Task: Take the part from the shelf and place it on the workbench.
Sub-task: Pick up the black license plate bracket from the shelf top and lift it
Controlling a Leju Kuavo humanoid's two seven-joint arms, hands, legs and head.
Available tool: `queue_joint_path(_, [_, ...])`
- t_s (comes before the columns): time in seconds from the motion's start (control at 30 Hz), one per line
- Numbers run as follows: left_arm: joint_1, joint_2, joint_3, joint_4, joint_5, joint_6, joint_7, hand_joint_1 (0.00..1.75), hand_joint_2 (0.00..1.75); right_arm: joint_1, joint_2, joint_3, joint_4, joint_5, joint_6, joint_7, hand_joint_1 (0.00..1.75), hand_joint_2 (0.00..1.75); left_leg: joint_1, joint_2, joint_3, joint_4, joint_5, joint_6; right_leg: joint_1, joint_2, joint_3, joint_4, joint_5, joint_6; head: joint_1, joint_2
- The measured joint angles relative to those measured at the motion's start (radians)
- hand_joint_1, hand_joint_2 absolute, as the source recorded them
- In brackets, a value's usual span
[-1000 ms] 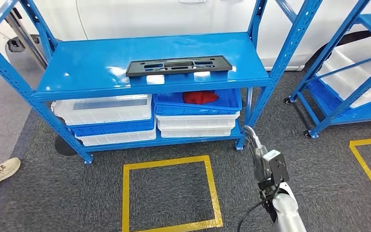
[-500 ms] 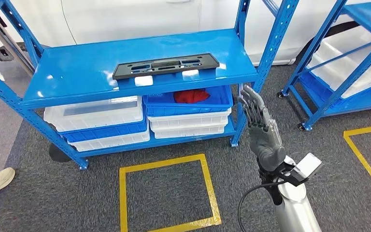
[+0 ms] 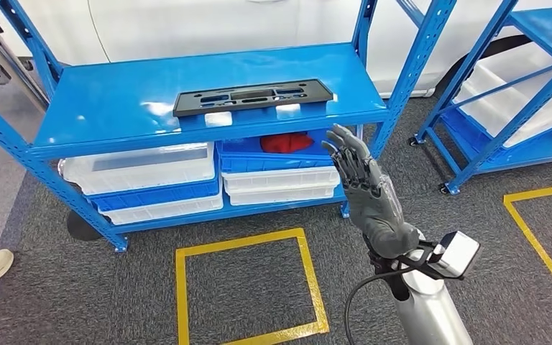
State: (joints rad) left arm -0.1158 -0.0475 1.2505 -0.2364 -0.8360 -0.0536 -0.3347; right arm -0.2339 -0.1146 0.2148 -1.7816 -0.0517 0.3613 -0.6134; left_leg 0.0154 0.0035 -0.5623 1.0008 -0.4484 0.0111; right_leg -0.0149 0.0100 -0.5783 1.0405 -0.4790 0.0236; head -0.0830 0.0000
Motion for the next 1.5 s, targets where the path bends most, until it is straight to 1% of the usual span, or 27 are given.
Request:
queue_joint_path(0.03, [0.000,-0.001,0.000,0.000,0.000,0.000,-0.001,0.00,0.00,-0.002,-0.002,0.002,-0.001,-0.001,0.000,0.003,0.00,0.00,0.001,0.001,0.002,-0.002,0.000,0.006,-0.001,-0.002,-0.021,0.046,-0.025,0.003,0.000,0.000])
queue_joint_path(0.1, [0.000,-0.001,0.002,0.000,0.000,0.000,-0.001,0.00,0.00,-0.002,-0.005,0.006,-0.002,-0.002,-0.001,0.006,0.00,0.00,-0.004,0.002,0.003,-0.002,-0.002,0.013,0.000,-0.004,-0.091,0.181,-0.083,0.005,0.000,0.000])
queue_joint_path(0.13, [0.000,-0.001,0.002,0.000,0.000,0.000,-0.002,0.00,0.00,-0.001,-0.006,0.008,-0.001,-0.001,-0.001,0.009,0.00,0.00,-0.006,0.002,0.004,-0.002,-0.004,0.015,0.000,-0.004,-0.125,0.238,-0.097,0.005,0.000,0.000])
queue_joint_path(0.17, [0.001,-0.001,0.003,0.000,0.000,0.000,-0.002,0.00,0.00,0.000,-0.007,0.010,-0.001,-0.001,-0.002,0.011,0.00,0.00,-0.009,0.002,0.007,-0.002,-0.006,0.017,0.001,-0.004,-0.143,0.261,-0.091,0.003,0.000,0.000])
queue_joint_path(0.2, [0.001,-0.002,0.004,0.001,0.000,0.000,-0.002,0.00,0.00,0.000,-0.008,0.012,0.000,-0.001,-0.002,0.012,0.00,0.00,-0.011,0.002,0.011,-0.001,-0.009,0.018,0.001,-0.004,-0.141,0.245,-0.066,0.000,0.000,0.000])
queue_joint_path(0.27, [0.001,-0.004,0.004,0.001,0.000,0.000,-0.002,0.00,0.00,0.000,-0.009,0.014,0.000,0.000,-0.002,0.014,0.00,0.00,-0.015,0.001,0.021,-0.001,-0.017,0.017,0.005,-0.006,-0.091,0.119,0.014,-0.013,0.000,0.000])
queue_joint_path(0.33, [0.001,-0.007,0.005,0.003,0.000,-0.001,-0.002,0.00,0.00,-0.002,-0.009,0.015,0.000,0.000,-0.003,0.016,0.00,0.00,-0.020,0.001,0.024,0.002,-0.025,0.010,0.013,-0.011,-0.045,0.009,0.056,-0.026,0.000,0.000])
queue_joint_path(0.4, [0.000,-0.009,0.006,0.005,0.000,-0.001,-0.002,0.00,0.00,-0.004,-0.010,0.017,0.003,0.001,-0.005,0.023,0.00,0.00,-0.022,0.002,0.021,0.003,-0.029,0.001,0.019,-0.011,-0.035,-0.019,0.053,-0.032,0.000,0.000])
queue_joint_path(0.5, [-0.001,-0.008,0.006,0.006,0.000,-0.001,-0.003,0.00,0.00,-0.009,-0.011,0.020,0.013,0.006,-0.016,0.048,0.00,0.00,-0.021,0.003,0.016,0.023,-0.047,-0.016,0.011,-0.008,-0.025,-0.032,0.051,-0.042,0.000,0.000])
queue_joint_path(0.57, [-0.001,-0.008,0.007,0.007,0.000,-0.001,-0.004,0.00,0.00,-0.020,-0.011,0.025,0.030,0.012,-0.024,0.063,0.00,0.00,-0.016,0.002,-0.031,0.120,-0.093,-0.029,0.007,-0.009,-0.015,-0.038,0.048,-0.049,0.000,0.000])
queue_joint_path(0.63, [0.000,-0.008,0.007,0.008,0.001,0.000,-0.004,0.00,0.00,-0.030,-0.010,0.033,0.054,0.016,-0.032,0.071,0.00,0.00,-0.009,0.001,-0.111,0.258,-0.140,-0.040,0.007,-0.008,-0.010,-0.038,0.042,-0.052,0.000,0.000])
queue_joint_path(0.67, [0.001,-0.008,0.007,0.008,0.001,0.000,-0.004,0.00,0.00,-0.032,-0.010,0.037,0.065,0.017,-0.035,0.073,0.00,0.00,-0.006,0.002,-0.138,0.296,-0.141,-0.044,0.006,-0.008,-0.006,-0.038,0.038,-0.051,0.000,0.000])
queue_joint_path(0.7, [0.001,-0.008,0.007,0.008,0.001,0.000,-0.005,0.00,0.00,-0.035,-0.010,0.040,0.075,0.017,-0.037,0.075,0.00,0.00,-0.003,0.002,-0.144,0.291,-0.120,-0.046,0.006,-0.007,0.000,-0.037,0.034,-0.049,0.000,0.000])
queue_joint_path(0.77, [0.002,-0.008,0.007,0.008,0.001,0.000,-0.005,0.00,0.00,-0.041,-0.009,0.044,0.088,0.017,-0.038,0.076,0.00,0.00,0.002,0.002,-0.100,0.174,-0.034,-0.048,0.004,-0.006,0.016,-0.036,0.023,-0.043,0.000,0.000])
queue_joint_path(0.8, [0.001,-0.008,0.007,0.008,0.001,0.000,-0.005,0.00,0.00,-0.044,-0.009,0.045,0.093,0.016,-0.038,0.076,0.00,0.00,0.001,0.002,-0.069,0.102,-0.001,-0.046,0.005,-0.005,0.023,-0.035,0.017,-0.038,0.000,0.000])
queue_joint_path(0.83, [0.001,-0.008,0.007,0.008,0.001,0.000,-0.005,0.00,0.00,-0.048,-0.009,0.046,0.097,0.016,-0.038,0.076,0.00,0.00,0.000,0.001,-0.045,0.049,0.017,-0.041,0.006,-0.005,0.027,-0.035,0.012,-0.033,0.000,0.000])
queue_joint_path(0.87, [0.000,-0.008,0.008,0.008,0.001,0.000,-0.005,0.00,0.00,-0.051,-0.009,0.047,0.100,0.016,-0.038,0.076,0.00,0.00,-0.002,0.000,-0.032,0.019,0.021,-0.033,0.007,-0.004,0.029,-0.036,0.008,-0.027,0.000,0.000])
queue_joint_path(1.0, [0.001,-0.008,0.008,0.008,0.001,0.000,-0.006,0.00,0.00,-0.057,-0.009,0.048,0.106,0.012,-0.043,0.080,0.00,0.00,-0.001,-0.001,-0.014,0.000,0.009,0.001,0.006,-0.005,0.026,-0.007,0.001,-0.003,0.000,0.000])
queue_joint_path(1.07, [-0.001,-0.008,0.008,0.008,0.000,-0.001,-0.006,0.00,0.00,-0.058,-0.009,0.049,0.107,0.009,-0.050,0.083,0.00,0.00,0.000,-0.001,-0.002,-0.003,0.004,0.011,0.003,-0.007,-0.021,0.082,-0.041,0.003,0.000,0.000])
queue_joint_path(1.13, [-0.003,-0.007,0.008,0.008,0.000,-0.001,-0.005,0.00,0.00,-0.054,-0.009,0.049,0.109,0.007,-0.057,0.084,0.00,0.00,-0.003,-0.001,0.005,-0.003,-0.003,0.017,0.002,-0.006,-0.103,0.211,-0.090,0.007,0.000,0.000])
queue_joint_path(1.17, [-0.003,-0.007,0.008,0.008,0.000,-0.001,-0.005,0.00,0.00,-0.049,-0.010,0.050,0.110,0.007,-0.059,0.084,0.00,0.00,-0.004,-0.002,0.010,-0.003,-0.009,0.018,0.001,-0.007,-0.136,0.253,-0.095,0.008,0.000,0.000])
queue_joint_path(1.2, [-0.003,-0.007,0.008,0.008,0.000,-0.001,-0.004,0.00,0.00,-0.045,-0.010,0.050,0.112,0.006,-0.060,0.084,0.00,0.00,-0.005,-0.002,0.018,-0.003,-0.015,0.017,0.002,-0.007,-0.152,0.259,-0.081,0.008,0.000,0.000])
queue_joint_path(1.23, [-0.002,-0.008,0.008,0.008,0.000,-0.001,-0.004,0.00,0.00,-0.043,-0.010,0.050,0.114,0.006,-0.061,0.084,0.00,0.00,-0.006,-0.003,0.028,-0.003,-0.022,0.016,0.002,-0.007,-0.148,0.224,-0.045,0.006,0.000,0.000])
queue_joint_path(1.3, [-0.001,-0.010,0.008,0.008,0.000,-0.001,-0.003,0.00,0.00,-0.041,-0.011,0.050,0.117,0.006,-0.062,0.084,0.00,0.00,-0.007,-0.003,0.050,-0.003,-0.039,0.010,0.005,-0.009,-0.101,0.088,0.048,-0.005,0.000,0.000])
queue_joint_path(1.33, [-0.001,-0.011,0.008,0.008,0.001,-0.001,-0.003,0.00,0.00,-0.042,-0.011,0.050,0.119,0.006,-0.062,0.084,0.00,0.00,-0.008,-0.003,0.057,-0.003,-0.047,0.005,0.009,-0.010,-0.079,0.029,0.066,-0.012,0.000,0.000])
queue_joint_path(1.4, [-0.003,-0.013,0.008,0.009,0.002,-0.001,-0.003,0.00,0.00,-0.043,-0.011,0.052,0.125,0.007,-0.064,0.086,0.00,0.00,-0.010,-0.002,0.064,-0.002,-0.059,-0.007,0.015,-0.010,-0.062,-0.018,0.066,-0.023,0.000,0.000])
queue_joint_path(1.5, [-0.004,-0.013,0.008,0.009,0.003,-0.002,-0.004,0.00,0.00,-0.045,-0.011,0.054,0.133,0.013,-0.073,0.095,0.00,0.00,-0.011,0.000,0.075,0.020,-0.069,-0.023,0.011,-0.008,-0.036,-0.030,0.056,-0.040,0.000,0.000])
